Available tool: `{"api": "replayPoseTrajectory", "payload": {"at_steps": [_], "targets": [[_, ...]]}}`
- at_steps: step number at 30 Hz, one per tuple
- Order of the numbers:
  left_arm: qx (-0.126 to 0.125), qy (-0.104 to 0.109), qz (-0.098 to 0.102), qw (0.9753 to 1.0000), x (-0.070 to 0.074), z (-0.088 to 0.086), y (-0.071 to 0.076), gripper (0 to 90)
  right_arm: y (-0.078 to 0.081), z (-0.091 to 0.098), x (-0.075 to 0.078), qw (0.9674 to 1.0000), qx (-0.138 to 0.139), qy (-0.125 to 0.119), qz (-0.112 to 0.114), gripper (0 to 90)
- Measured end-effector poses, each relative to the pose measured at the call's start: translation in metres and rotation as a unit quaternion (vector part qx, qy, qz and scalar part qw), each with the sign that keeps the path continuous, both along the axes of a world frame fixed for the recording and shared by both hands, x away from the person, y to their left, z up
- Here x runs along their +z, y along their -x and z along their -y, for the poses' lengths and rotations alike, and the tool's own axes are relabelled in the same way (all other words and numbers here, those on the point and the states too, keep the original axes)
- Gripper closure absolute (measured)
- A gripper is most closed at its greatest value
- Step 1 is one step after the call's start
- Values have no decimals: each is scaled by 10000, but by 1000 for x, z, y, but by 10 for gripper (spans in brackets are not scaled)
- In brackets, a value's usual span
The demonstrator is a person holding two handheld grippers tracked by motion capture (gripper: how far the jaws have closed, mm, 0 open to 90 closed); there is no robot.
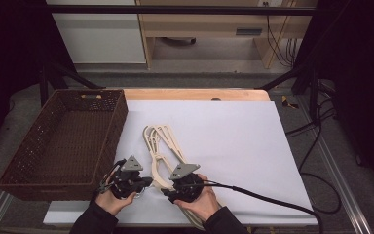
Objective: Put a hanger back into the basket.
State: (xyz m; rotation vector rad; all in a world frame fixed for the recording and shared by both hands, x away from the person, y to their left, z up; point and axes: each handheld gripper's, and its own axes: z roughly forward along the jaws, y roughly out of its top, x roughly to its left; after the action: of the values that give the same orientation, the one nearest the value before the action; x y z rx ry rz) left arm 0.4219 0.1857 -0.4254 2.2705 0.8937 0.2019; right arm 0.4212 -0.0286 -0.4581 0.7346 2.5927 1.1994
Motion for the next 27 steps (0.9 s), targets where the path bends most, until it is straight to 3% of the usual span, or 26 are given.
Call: {"api": "replayPoseTrajectory", "payload": {"at_steps": [3,9,18,19,20,22,23,25,26,27], "targets": [[18,10,7,10000,1,1,1,883,1,-4,-3,9996,110,244,49,569],[-19,9,-27,10000,1,0,1,883,3,-8,-6,9991,137,392,117,711],[27,238,-28,9997,2,-2,1,860,5,-6,-2,9983,237,446,300,743],[13,521,-32,9986,4,-4,1,821,5,-5,-2,9982,272,445,301,746],[16,662,-7,9978,5,-6,1,770,5,-4,-1,9979,283,469,354,748],[25,779,33,9969,8,-7,2,704,6,-4,0,9978,274,472,367,750],[70,1034,226,9944,14,-12,4,657,6,-3,3,9979,237,463,392,753],[119,1344,369,9902,23,-17,7,568,6,-1,5,9975,238,465,466,756],[119,1344,369,9902,23,-17,7,524,6,-1,5,9975,238,465,466,756],[136,1463,470,9880,28,-21,8,524,7,0,7,9974,224,476,482,758]]}}
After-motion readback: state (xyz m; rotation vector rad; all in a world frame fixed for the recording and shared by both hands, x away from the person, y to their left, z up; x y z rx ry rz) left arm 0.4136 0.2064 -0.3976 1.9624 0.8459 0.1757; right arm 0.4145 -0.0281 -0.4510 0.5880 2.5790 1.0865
